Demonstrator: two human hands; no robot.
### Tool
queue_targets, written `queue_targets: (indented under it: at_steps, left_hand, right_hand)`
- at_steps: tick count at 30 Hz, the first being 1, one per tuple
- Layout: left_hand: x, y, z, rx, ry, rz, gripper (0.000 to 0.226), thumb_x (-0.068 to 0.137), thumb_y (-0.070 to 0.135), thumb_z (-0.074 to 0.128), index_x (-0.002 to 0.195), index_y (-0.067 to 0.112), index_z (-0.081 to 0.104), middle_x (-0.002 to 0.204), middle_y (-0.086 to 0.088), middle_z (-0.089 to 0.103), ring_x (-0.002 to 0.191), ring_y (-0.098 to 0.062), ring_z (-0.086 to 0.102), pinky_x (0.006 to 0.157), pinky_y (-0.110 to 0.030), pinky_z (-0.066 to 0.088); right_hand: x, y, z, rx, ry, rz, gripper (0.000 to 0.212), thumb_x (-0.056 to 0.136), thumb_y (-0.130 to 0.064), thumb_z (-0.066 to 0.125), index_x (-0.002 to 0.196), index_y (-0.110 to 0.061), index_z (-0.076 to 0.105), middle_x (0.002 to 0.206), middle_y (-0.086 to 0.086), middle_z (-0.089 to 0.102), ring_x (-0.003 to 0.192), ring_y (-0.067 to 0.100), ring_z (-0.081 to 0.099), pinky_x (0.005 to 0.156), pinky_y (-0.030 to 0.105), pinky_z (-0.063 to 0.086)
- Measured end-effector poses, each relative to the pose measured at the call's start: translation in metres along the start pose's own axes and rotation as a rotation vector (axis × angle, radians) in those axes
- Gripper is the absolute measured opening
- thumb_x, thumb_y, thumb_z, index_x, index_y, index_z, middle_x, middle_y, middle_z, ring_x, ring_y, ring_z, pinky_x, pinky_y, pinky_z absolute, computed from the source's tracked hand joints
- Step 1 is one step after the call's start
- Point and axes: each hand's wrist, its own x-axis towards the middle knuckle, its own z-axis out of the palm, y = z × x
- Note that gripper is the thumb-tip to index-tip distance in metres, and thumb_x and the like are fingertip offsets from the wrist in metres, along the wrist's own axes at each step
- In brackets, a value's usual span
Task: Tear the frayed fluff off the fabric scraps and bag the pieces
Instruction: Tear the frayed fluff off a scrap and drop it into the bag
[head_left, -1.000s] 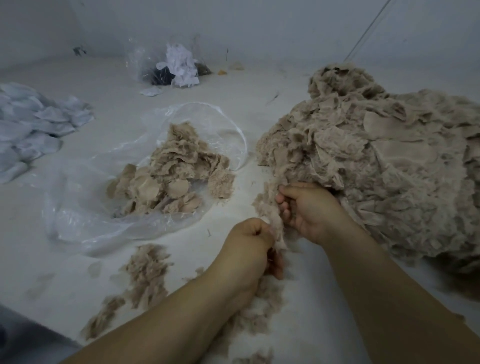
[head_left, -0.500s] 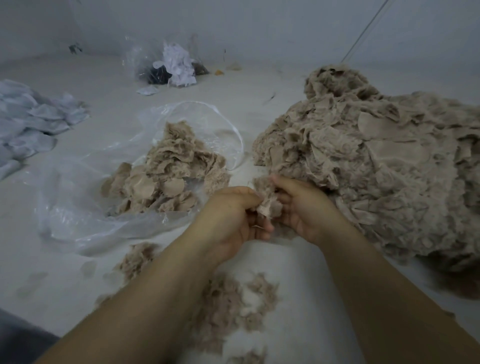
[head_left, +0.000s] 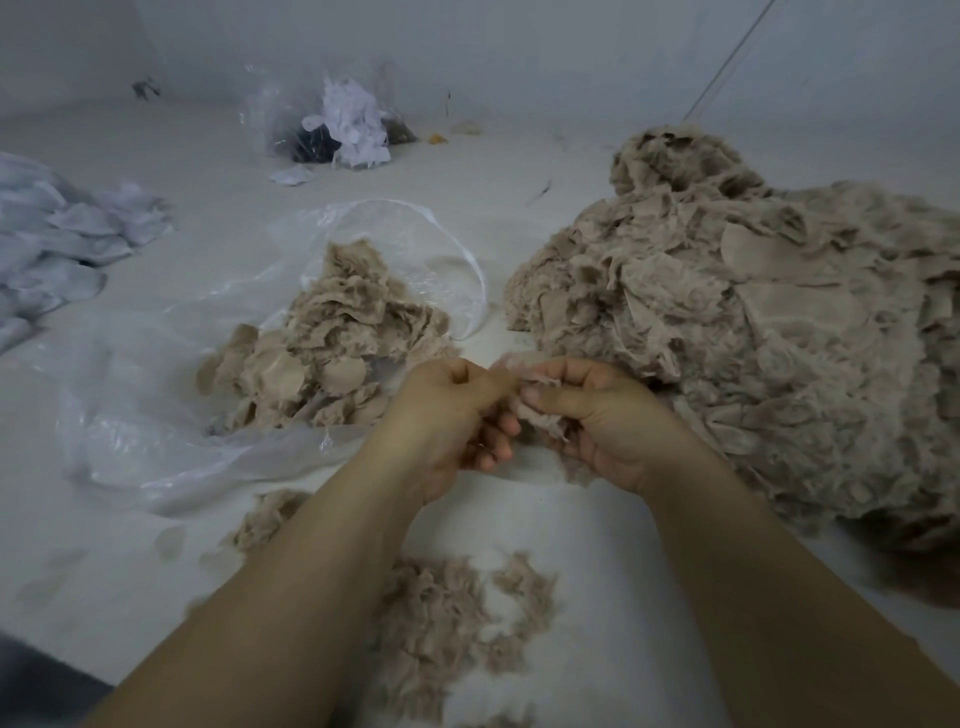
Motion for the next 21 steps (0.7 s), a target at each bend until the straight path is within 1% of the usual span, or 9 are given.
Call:
queue_targets:
  at_steps: [1, 3, 5, 9, 10, 12, 13, 19, 21]
  left_hand:
    - [0.0, -0.001, 0.002, 0.008, -0.009, 0.017, 0.023, 0.091, 0.022, 0.069, 0.082, 0.004, 0.058, 0.057, -0.01, 0.061, 0.039, -0.02, 0.051, 0.036, -0.022, 0.038]
    - [-0.002, -0.003, 0.005, 0.008, -0.029, 0.042, 0.014, 0.09, 0.007, 0.068, 0.081, 0.0, 0.059, 0.055, -0.01, 0.061, 0.037, -0.019, 0.052, 0.035, -0.022, 0.038]
    - [-0.003, -0.002, 0.006, 0.01, -0.052, 0.039, 0.015, 0.091, 0.006, 0.066, 0.08, -0.002, 0.059, 0.055, -0.011, 0.061, 0.037, -0.019, 0.052, 0.035, -0.022, 0.039]
    - [-0.006, 0.003, 0.001, -0.012, -0.067, 0.008, 0.026, 0.099, 0.003, 0.051, 0.074, -0.002, 0.057, 0.056, -0.015, 0.061, 0.037, -0.021, 0.053, 0.035, -0.023, 0.04]
    - [-0.007, 0.004, -0.001, -0.02, -0.067, 0.0, 0.028, 0.1, 0.002, 0.048, 0.074, -0.003, 0.056, 0.055, -0.016, 0.06, 0.036, -0.021, 0.053, 0.034, -0.023, 0.04]
    - [-0.01, 0.005, -0.004, -0.035, -0.065, -0.016, 0.031, 0.101, 0.002, 0.045, 0.071, -0.004, 0.054, 0.054, -0.019, 0.059, 0.035, -0.023, 0.052, 0.034, -0.023, 0.04]
    - [-0.012, 0.005, -0.005, -0.043, -0.059, -0.022, 0.032, 0.101, 0.002, 0.045, 0.071, -0.004, 0.054, 0.054, -0.02, 0.059, 0.034, -0.023, 0.051, 0.033, -0.023, 0.04]
    - [-0.014, 0.006, -0.008, -0.064, -0.002, -0.061, 0.032, 0.101, 0.003, 0.043, 0.074, -0.009, 0.057, 0.05, -0.018, 0.056, 0.032, -0.023, 0.05, 0.032, -0.022, 0.038]
    - [-0.014, 0.006, -0.007, -0.057, 0.019, -0.065, 0.033, 0.101, 0.003, 0.043, 0.072, -0.008, 0.057, 0.049, -0.017, 0.056, 0.031, -0.023, 0.049, 0.031, -0.021, 0.036]
  right_hand:
    - [0.0, -0.001, 0.0, -0.013, -0.005, 0.006, 0.02, 0.087, -0.005, 0.066, 0.106, -0.001, 0.065, 0.085, 0.012, 0.07, 0.079, 0.02, 0.067, 0.077, 0.031, 0.057]
    - [-0.001, -0.002, 0.0, -0.076, -0.018, 0.02, 0.009, 0.091, -0.012, 0.065, 0.095, -0.004, 0.068, 0.076, 0.008, 0.069, 0.069, 0.013, 0.065, 0.063, 0.021, 0.056]
    - [-0.002, -0.002, 0.002, -0.123, -0.008, 0.026, 0.015, 0.092, -0.018, 0.065, 0.094, -0.004, 0.069, 0.071, 0.006, 0.066, 0.063, 0.009, 0.06, 0.055, 0.017, 0.051]
    - [-0.002, -0.002, 0.005, -0.064, 0.054, 0.032, 0.016, 0.09, -0.019, 0.066, 0.092, -0.005, 0.074, 0.065, 0.003, 0.065, 0.054, 0.006, 0.057, 0.05, 0.017, 0.05]
    - [-0.002, -0.003, 0.005, -0.039, 0.073, 0.039, 0.014, 0.089, -0.017, 0.067, 0.086, -0.007, 0.076, 0.065, 0.003, 0.065, 0.053, 0.006, 0.058, 0.049, 0.017, 0.05]
    - [-0.001, -0.003, 0.005, -0.028, 0.1, 0.044, 0.021, 0.089, -0.016, 0.068, 0.071, -0.013, 0.078, 0.065, 0.003, 0.065, 0.052, 0.006, 0.059, 0.048, 0.018, 0.051]
    - [-0.002, -0.003, 0.006, -0.033, 0.103, 0.042, 0.024, 0.089, -0.015, 0.067, 0.068, -0.015, 0.079, 0.064, 0.003, 0.066, 0.052, 0.006, 0.06, 0.048, 0.017, 0.051]
    - [-0.003, -0.003, 0.009, -0.043, 0.119, 0.037, 0.029, 0.091, -0.013, 0.066, 0.064, -0.015, 0.078, 0.058, 0.002, 0.066, 0.048, 0.004, 0.058, 0.046, 0.016, 0.049]
    - [-0.003, -0.003, 0.009, -0.044, 0.126, 0.04, 0.026, 0.091, -0.013, 0.066, 0.068, -0.013, 0.077, 0.059, 0.003, 0.066, 0.048, 0.005, 0.057, 0.046, 0.016, 0.048]
